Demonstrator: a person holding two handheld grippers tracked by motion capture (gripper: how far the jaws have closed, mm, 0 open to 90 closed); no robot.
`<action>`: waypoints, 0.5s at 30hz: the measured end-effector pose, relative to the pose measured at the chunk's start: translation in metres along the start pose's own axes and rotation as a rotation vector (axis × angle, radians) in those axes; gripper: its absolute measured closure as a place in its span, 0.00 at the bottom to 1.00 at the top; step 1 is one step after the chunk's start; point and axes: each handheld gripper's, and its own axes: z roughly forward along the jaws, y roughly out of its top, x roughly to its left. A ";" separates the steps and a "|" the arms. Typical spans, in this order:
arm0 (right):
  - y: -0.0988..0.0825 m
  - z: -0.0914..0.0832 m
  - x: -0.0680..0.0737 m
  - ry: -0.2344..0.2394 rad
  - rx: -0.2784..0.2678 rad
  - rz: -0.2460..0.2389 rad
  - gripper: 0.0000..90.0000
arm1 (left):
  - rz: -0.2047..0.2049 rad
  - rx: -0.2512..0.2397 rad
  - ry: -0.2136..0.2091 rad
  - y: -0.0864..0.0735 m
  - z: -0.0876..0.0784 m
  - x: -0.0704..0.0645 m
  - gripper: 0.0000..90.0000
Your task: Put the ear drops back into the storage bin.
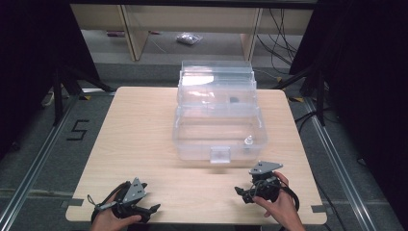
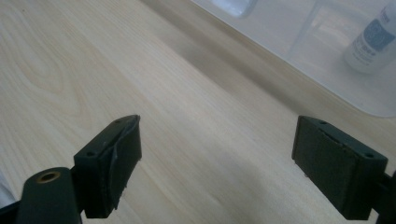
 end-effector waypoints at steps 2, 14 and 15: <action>-0.003 0.002 -0.001 0.018 -0.005 -0.006 0.19 | 0.020 0.005 -0.004 0.000 -0.001 0.001 0.19; -0.015 -0.001 0.003 0.004 0.012 0.028 0.18 | 0.012 0.001 -0.001 0.001 0.000 0.000 0.19; -0.017 -0.001 0.002 0.008 0.014 0.015 0.18 | 0.005 -0.001 -0.002 0.000 0.000 -0.001 0.19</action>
